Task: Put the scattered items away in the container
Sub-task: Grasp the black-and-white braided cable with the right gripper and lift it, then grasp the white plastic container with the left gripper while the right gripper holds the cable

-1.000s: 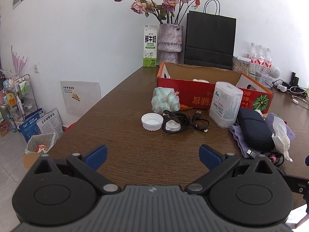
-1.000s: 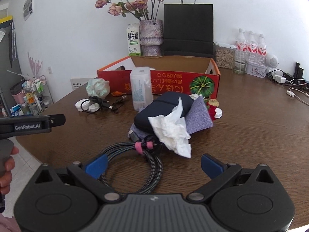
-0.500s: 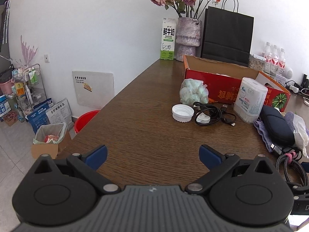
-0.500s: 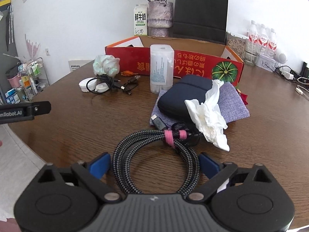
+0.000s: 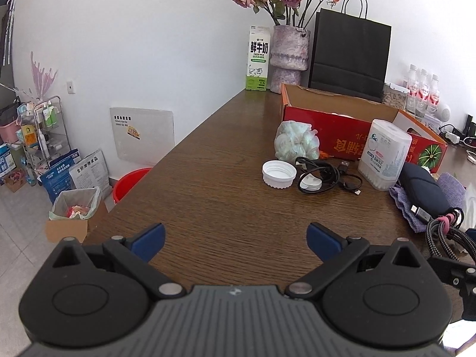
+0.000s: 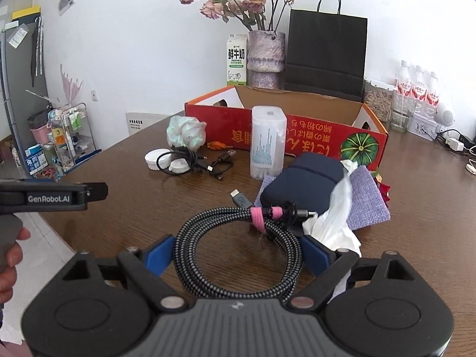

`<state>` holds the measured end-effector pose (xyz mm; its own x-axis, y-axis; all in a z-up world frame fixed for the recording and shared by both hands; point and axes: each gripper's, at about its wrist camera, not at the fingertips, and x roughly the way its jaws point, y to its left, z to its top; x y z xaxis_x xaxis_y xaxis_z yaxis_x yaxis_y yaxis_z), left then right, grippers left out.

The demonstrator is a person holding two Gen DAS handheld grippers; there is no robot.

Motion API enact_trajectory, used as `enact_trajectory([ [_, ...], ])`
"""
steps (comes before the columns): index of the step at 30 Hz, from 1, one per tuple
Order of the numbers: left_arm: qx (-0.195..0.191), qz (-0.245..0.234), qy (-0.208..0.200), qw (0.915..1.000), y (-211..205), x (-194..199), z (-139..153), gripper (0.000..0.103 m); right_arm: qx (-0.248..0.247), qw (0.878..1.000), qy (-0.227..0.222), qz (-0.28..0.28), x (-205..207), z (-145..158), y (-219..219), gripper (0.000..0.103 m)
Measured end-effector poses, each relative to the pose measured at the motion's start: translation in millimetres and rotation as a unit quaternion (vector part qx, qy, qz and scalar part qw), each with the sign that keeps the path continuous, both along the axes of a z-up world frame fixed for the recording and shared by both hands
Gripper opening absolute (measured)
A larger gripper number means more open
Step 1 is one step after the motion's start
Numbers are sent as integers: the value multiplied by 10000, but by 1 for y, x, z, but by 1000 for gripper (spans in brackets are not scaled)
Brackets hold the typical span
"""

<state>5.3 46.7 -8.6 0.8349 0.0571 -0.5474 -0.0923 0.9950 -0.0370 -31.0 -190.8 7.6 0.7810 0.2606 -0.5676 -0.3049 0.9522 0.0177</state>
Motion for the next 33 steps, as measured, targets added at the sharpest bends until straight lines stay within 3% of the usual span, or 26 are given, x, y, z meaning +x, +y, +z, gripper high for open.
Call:
enact_trajectory([
  [12,118,-221,-246,9994,-23,10,16,103,75,9965,-799,-240,16,39,-18,89],
  [24,250,-510,-320,9979,-65,20,23,103,7,9915,-1150,-610,20,52,-67,89],
  [33,246,-672,-438,9965,-108,48,33,103,30,9901,-1217,-706,48,54,-106,89],
])
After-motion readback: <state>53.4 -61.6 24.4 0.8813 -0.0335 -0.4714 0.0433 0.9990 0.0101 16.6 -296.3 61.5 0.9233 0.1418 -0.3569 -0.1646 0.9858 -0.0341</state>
